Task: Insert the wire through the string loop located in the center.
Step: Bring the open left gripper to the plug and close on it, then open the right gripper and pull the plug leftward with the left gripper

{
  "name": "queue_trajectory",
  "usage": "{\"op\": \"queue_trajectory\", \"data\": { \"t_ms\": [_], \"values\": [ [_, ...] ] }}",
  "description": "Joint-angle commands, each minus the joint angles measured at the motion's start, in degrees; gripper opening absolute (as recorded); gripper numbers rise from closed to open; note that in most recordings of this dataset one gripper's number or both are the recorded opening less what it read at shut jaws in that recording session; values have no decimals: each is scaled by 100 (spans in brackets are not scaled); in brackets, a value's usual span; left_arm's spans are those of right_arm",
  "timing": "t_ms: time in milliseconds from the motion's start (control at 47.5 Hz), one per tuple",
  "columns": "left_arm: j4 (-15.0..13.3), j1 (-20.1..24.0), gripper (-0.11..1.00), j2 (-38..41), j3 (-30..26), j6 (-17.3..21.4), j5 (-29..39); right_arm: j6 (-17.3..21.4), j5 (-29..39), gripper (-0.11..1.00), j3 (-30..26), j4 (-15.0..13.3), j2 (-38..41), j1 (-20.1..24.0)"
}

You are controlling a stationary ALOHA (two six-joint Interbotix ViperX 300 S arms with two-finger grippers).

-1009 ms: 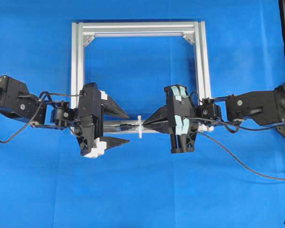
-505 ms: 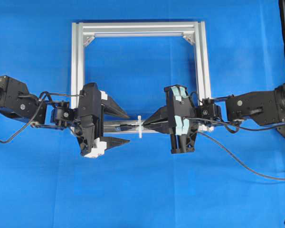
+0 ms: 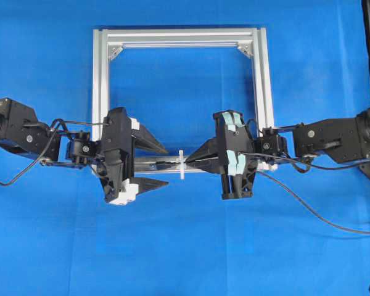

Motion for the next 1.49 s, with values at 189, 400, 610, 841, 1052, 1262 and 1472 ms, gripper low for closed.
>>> {"op": "queue_trajectory", "data": {
  "t_ms": [189, 400, 610, 841, 1052, 1262, 1472],
  "values": [
    [18, 9, 90, -105, -105, 9, -62, -9, -26, -2, -53, 9, -53, 9],
    [9, 0, 81, -105, -132, -26, -44, -9, -44, -2, -53, 0, -53, 9],
    [9, 0, 24, -114, -132, 9, -35, -18, -26, -2, -44, -9, -53, 18],
    [9, 0, 8, -105, -132, 9, -35, -35, -26, -2, -53, -18, -53, 18],
    [9, 0, 8, -114, -123, 9, -26, -18, -26, 2, -62, -9, -53, 18],
    [9, 0, 8, -149, -105, 0, -26, 0, -26, 53, -105, 18, -97, 18],
    [18, -26, 8, -431, 141, 0, -18, 0, 79, 92, 18, 9, -369, 62]
  ]
}}
